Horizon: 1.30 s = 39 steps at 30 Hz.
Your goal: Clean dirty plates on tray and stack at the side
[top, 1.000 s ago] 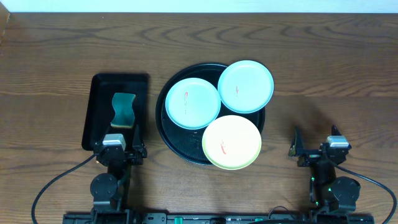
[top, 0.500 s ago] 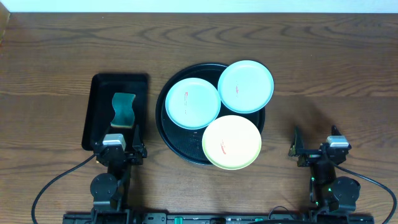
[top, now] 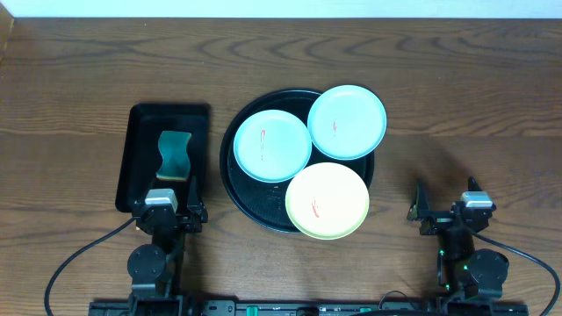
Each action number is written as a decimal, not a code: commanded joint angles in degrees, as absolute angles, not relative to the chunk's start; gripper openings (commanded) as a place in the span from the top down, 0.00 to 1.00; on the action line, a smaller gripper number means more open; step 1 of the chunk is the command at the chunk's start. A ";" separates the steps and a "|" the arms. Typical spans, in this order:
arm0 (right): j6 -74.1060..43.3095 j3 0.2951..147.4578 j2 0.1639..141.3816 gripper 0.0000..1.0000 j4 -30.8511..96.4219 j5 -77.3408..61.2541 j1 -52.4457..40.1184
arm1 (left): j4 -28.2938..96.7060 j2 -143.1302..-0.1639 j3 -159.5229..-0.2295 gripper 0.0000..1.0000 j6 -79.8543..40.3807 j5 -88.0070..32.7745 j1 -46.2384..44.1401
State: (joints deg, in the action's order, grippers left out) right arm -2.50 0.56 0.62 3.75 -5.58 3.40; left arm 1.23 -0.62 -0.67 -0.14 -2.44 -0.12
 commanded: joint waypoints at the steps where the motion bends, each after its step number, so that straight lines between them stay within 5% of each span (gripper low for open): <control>1: -2.70 0.32 0.43 0.01 3.75 -5.87 2.94 | 4.05 -0.34 -0.23 0.23 0.40 -0.89 -0.30; 39: -4.62 0.32 0.43 0.01 1.93 -4.78 2.94 | 3.70 -0.34 -0.23 0.23 -0.23 -1.08 -0.32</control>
State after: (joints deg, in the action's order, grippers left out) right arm -2.76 0.56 0.62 2.24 -4.91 3.40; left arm 1.17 -0.62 -0.69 -0.14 -2.26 -0.12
